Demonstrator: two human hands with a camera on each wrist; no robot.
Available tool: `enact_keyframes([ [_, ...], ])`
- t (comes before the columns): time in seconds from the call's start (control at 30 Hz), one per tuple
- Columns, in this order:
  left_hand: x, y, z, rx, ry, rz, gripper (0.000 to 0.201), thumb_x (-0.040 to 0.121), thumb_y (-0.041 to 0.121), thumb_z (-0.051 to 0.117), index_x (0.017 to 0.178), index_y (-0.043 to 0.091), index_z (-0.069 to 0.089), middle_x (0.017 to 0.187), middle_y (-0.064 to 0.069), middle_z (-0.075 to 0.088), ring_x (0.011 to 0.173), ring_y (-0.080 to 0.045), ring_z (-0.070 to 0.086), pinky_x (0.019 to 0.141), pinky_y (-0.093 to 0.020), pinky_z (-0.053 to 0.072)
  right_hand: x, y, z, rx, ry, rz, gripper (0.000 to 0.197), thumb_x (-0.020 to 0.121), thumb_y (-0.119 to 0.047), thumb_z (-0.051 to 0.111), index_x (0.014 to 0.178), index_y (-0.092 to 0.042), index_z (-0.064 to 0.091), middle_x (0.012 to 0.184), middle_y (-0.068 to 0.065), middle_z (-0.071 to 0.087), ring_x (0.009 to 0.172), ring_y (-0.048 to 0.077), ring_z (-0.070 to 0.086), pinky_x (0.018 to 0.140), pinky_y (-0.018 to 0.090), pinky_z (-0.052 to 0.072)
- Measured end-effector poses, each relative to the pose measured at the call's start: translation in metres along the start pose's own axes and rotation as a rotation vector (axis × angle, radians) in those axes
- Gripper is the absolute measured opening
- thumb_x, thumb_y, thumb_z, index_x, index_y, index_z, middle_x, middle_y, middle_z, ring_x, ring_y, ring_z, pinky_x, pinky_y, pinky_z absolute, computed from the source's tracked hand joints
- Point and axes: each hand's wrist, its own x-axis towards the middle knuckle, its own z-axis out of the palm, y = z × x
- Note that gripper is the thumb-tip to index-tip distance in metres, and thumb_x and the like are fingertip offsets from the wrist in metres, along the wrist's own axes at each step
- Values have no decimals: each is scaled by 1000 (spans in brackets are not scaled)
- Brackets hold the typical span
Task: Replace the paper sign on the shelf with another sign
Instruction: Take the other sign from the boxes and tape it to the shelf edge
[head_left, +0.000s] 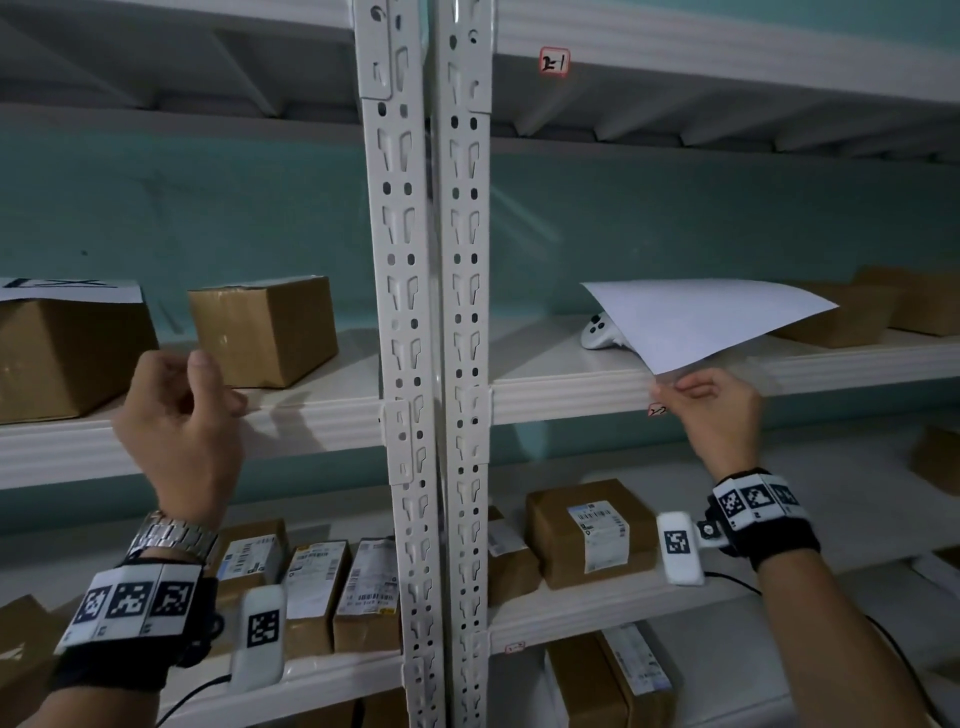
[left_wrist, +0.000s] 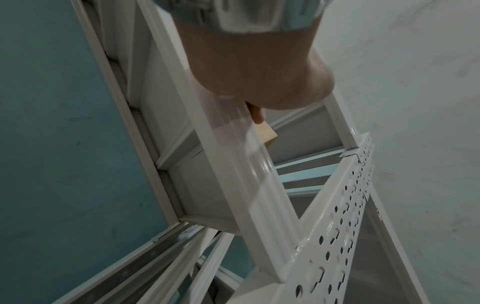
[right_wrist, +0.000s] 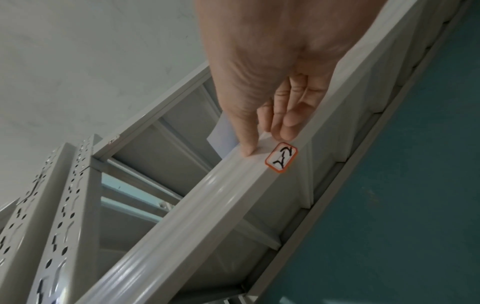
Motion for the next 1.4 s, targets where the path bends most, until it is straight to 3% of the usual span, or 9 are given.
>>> enact_keyframes([
  [0.17, 0, 1, 1, 22, 19, -33, 29, 108, 42, 49, 80, 36, 54, 63, 9, 62, 60, -16, 66, 59, -47, 56, 6, -3, -1, -55, 3, 9, 30, 75, -34, 90, 75, -17, 65, 76, 6, 70, 71, 21, 66, 68, 32, 55],
  [0.3, -1, 4, -2, 44, 8, -61, 30, 107, 44, 48, 80, 35, 54, 66, -6, 62, 65, -39, 68, 60, -55, 57, 11, -1, -6, -65, -56, 24, 24, 80, -26, 86, 84, -9, 69, 78, 9, 72, 71, 23, 71, 74, 39, 61],
  [0.4, 0, 4, -4, 47, 10, -69, 30, 108, 44, 48, 80, 34, 54, 66, -7, 62, 64, -35, 69, 60, -55, 58, 13, 2, -3, -61, -56, 22, 22, 83, -21, 84, 87, -10, 66, 79, 10, 71, 75, 28, 72, 76, 43, 61],
  [0.57, -2, 6, -2, 48, 9, -86, 31, 108, 44, 47, 79, 33, 54, 65, -6, 62, 61, -24, 67, 60, -53, 58, -1, -10, 2, -96, -46, 28, 35, 78, -31, 87, 89, -9, 62, 79, 0, 63, 70, 11, 59, 60, 20, 41],
  [0.67, -2, 7, -2, 61, 6, -118, 32, 106, 45, 47, 77, 32, 54, 64, -8, 61, 62, -32, 67, 61, -55, 57, 2, -10, -1, -92, -70, 32, 33, 77, -27, 88, 89, -9, 64, 80, 2, 65, 70, 12, 61, 61, 21, 45],
  [0.8, -2, 5, -4, 61, -1, -127, 30, 106, 47, 48, 79, 37, 58, 69, -20, 63, 68, -40, 71, 58, -59, 58, 9, 0, -9, -65, -123, 26, 20, 83, -9, 83, 89, -8, 64, 85, 11, 68, 83, 29, 70, 74, 35, 61],
  [1.03, -1, 5, -2, 39, 23, -156, 28, 104, 53, 47, 81, 45, 61, 71, -19, 61, 73, -46, 70, 61, -59, 56, -1, -1, -2, -53, -69, -3, 32, 77, -21, 89, 91, -10, 62, 80, -1, 63, 73, 13, 61, 65, 19, 46],
  [1.27, 0, 1, -8, 52, -5, -79, 31, 106, 53, 47, 81, 39, 57, 70, -17, 66, 65, -29, 72, 56, -53, 58, 5, -1, -8, -96, -158, -36, 25, 80, -10, 84, 89, -14, 61, 83, 3, 65, 75, 12, 62, 73, 25, 55],
  [1.4, -1, -3, -7, 58, -13, -67, 30, 107, 47, 49, 81, 36, 57, 71, -19, 67, 66, -33, 72, 55, -54, 58, 3, 1, -7, -92, -160, -38, 28, 79, -9, 85, 91, -14, 60, 85, 4, 65, 78, 17, 64, 72, 23, 53],
])
